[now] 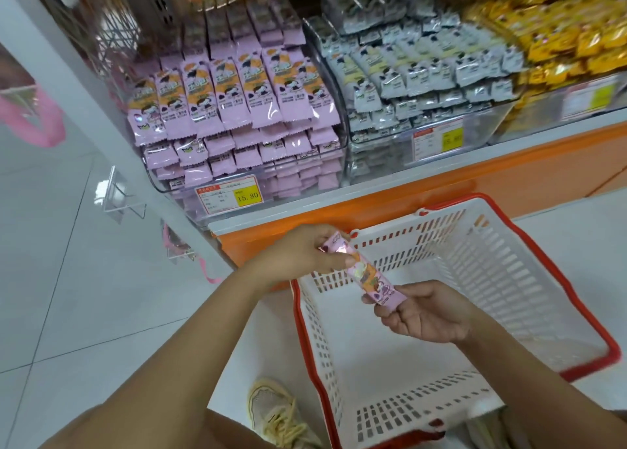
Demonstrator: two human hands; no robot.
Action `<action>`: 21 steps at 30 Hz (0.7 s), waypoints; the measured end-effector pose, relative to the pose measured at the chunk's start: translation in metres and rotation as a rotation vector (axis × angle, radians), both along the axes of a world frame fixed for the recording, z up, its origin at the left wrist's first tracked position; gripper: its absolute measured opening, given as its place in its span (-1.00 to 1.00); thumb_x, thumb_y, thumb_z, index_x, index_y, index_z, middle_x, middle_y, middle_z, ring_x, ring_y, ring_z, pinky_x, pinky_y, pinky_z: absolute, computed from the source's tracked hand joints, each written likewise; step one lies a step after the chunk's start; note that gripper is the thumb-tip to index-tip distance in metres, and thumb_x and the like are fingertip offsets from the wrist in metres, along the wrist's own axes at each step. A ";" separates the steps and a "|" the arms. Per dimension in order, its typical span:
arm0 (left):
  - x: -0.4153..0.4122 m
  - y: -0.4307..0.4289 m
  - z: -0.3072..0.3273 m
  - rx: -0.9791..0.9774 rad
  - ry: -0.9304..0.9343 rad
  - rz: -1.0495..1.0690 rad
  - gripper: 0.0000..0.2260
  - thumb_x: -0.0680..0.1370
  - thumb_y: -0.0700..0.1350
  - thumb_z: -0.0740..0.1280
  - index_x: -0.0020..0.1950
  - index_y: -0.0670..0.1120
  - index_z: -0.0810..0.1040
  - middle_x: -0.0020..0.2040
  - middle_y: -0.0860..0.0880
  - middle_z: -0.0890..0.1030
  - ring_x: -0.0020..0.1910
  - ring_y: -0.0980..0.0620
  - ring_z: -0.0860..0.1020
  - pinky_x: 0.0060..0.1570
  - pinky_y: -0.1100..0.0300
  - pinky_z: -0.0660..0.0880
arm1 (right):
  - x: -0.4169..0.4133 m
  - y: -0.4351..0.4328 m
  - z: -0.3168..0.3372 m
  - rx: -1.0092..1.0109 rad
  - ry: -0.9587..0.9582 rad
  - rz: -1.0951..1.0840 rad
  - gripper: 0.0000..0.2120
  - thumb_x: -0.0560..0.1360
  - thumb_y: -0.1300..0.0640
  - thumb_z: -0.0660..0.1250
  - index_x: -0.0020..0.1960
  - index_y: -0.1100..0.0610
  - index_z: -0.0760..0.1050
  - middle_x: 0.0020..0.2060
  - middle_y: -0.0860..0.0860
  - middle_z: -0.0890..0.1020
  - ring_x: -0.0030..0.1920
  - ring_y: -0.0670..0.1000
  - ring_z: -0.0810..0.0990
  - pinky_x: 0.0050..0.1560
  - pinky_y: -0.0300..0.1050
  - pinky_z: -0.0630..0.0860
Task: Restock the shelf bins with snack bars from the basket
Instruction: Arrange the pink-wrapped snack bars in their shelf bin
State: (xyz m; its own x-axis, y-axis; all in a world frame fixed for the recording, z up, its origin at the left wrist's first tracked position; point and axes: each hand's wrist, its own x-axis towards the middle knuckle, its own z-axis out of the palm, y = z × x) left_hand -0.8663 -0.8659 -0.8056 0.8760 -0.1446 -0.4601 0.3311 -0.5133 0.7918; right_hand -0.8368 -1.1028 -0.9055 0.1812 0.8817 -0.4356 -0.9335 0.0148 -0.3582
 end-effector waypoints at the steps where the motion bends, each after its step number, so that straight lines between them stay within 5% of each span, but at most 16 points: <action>1: 0.002 0.000 0.008 -0.036 -0.028 0.021 -0.75 0.48 -0.12 0.44 0.14 -0.10 0.59 0.06 -0.06 0.66 -0.02 0.07 0.62 -0.06 0.30 0.57 | 0.000 0.001 0.011 -0.007 -0.037 -0.023 -0.47 0.38 0.15 0.49 0.26 0.38 0.48 -0.10 0.20 0.62 -0.13 0.07 0.62 -0.04 -0.14 0.58; 4: 0.008 -0.001 0.029 -0.060 -0.101 0.103 -0.76 0.45 -0.10 0.47 0.03 -0.20 0.61 -0.05 -0.12 0.68 -0.09 -0.01 0.65 -0.03 0.20 0.60 | -0.002 0.012 0.053 -0.205 -0.342 -0.141 -0.47 0.44 -0.01 0.45 0.28 0.29 0.48 0.02 0.20 0.66 -0.01 0.12 0.66 0.05 -0.05 0.59; 7: 0.011 -0.003 0.048 -0.039 -0.195 0.197 -0.79 0.42 -0.04 0.49 -0.09 -0.15 0.61 -0.21 -0.09 0.69 -0.25 0.05 0.63 -0.06 0.14 0.60 | -0.010 0.027 0.096 -0.510 -0.944 -0.336 -0.66 0.45 -0.10 0.25 0.14 0.00 0.57 -0.03 -0.10 0.70 0.01 -0.12 0.66 0.10 -0.23 0.54; 13: 0.012 -0.012 0.087 -0.125 -0.334 0.304 -0.85 0.44 -0.05 0.46 -0.13 -0.07 0.53 -0.26 -0.12 0.66 -0.29 0.03 0.62 -0.09 0.15 0.62 | -0.012 0.038 0.135 -0.683 -1.693 -0.532 -0.60 0.35 -0.03 0.50 0.13 -0.11 0.47 -0.04 -0.23 0.60 -0.04 -0.27 0.56 -0.12 -0.47 0.45; 16: 0.012 -0.012 0.106 -0.140 -0.459 0.361 -0.80 0.48 -0.05 0.42 0.02 -0.11 0.55 -0.21 -0.07 0.65 -0.33 0.14 0.61 -0.24 0.30 0.57 | -0.006 0.049 0.150 -0.667 -1.826 -0.682 -0.62 0.44 0.10 0.45 0.21 -0.10 0.43 -0.04 -0.22 0.56 -0.05 -0.29 0.54 -0.20 -0.48 0.45; 21: 0.008 0.014 0.128 0.356 -0.960 0.545 -0.70 0.55 0.03 0.31 0.26 0.01 0.44 -0.04 0.15 0.55 -0.21 0.25 0.52 -0.26 0.34 0.45 | 0.034 0.068 0.180 -0.734 -1.855 -0.825 -0.63 0.55 0.09 0.31 0.34 -0.06 0.40 -0.01 -0.07 0.55 -0.20 -0.17 0.56 -0.26 -0.34 0.48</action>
